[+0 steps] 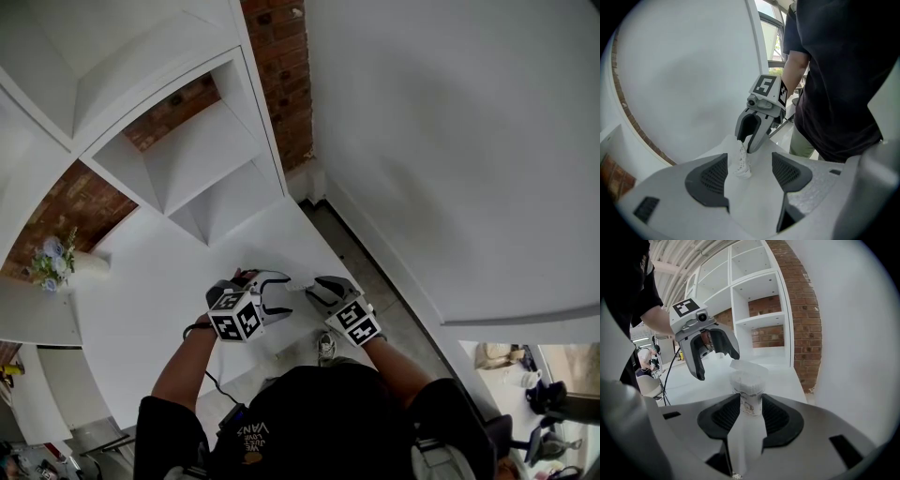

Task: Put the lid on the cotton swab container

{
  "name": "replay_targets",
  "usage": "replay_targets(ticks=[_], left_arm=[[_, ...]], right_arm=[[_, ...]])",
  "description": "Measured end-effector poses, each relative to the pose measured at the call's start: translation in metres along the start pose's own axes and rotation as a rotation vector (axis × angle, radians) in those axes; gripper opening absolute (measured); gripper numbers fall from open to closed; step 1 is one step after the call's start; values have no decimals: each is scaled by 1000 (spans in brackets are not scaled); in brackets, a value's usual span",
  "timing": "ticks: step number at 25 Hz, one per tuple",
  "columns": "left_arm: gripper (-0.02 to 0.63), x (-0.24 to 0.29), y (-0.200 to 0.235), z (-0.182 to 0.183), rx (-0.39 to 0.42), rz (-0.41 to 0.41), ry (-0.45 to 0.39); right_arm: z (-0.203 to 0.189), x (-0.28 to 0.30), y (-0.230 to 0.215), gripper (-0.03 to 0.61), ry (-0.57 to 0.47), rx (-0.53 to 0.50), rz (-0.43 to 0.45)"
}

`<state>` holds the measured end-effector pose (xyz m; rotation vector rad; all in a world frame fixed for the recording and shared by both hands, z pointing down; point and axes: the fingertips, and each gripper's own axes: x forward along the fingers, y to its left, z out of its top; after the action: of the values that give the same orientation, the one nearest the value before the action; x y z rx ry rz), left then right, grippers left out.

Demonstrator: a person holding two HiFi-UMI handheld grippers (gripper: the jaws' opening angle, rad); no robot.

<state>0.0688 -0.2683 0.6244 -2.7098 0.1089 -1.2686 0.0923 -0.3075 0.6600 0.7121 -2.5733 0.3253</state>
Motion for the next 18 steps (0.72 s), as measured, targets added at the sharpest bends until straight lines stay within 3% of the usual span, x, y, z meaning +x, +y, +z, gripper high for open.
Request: replay_targets(ticks=[12, 18], left_arm=[[278, 7, -9, -4, 24, 17, 35], [278, 8, -11, -6, 25, 21, 41]], right_arm=[[-1, -9, 2, 138, -30, 66, -12], [14, -28, -5, 138, -103, 148, -47]])
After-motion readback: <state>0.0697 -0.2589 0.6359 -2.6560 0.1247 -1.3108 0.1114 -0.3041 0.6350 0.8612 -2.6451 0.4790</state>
